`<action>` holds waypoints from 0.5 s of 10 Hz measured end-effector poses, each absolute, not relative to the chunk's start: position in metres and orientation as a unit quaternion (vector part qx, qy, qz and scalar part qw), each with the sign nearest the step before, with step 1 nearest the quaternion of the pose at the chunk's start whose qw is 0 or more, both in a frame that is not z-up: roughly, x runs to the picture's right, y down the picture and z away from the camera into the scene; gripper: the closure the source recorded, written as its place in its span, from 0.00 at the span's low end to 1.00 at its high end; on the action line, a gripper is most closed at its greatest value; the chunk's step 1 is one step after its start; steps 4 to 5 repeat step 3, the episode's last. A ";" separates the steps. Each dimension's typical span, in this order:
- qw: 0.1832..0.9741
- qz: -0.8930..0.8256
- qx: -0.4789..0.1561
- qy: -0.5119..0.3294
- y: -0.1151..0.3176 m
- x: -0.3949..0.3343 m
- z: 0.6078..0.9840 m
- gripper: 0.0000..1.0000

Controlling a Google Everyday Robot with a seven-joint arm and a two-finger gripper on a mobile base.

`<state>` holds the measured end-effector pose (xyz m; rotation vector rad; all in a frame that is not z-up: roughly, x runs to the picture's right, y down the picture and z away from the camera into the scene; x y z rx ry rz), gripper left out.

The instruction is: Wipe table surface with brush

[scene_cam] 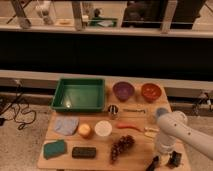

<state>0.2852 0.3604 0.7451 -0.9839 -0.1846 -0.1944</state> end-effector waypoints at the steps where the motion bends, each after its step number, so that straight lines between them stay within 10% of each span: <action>1: 0.872 -0.096 -0.471 -0.089 0.359 0.284 0.745 0.92; 5: 0.871 -0.098 -0.473 -0.089 0.359 0.284 0.744 0.92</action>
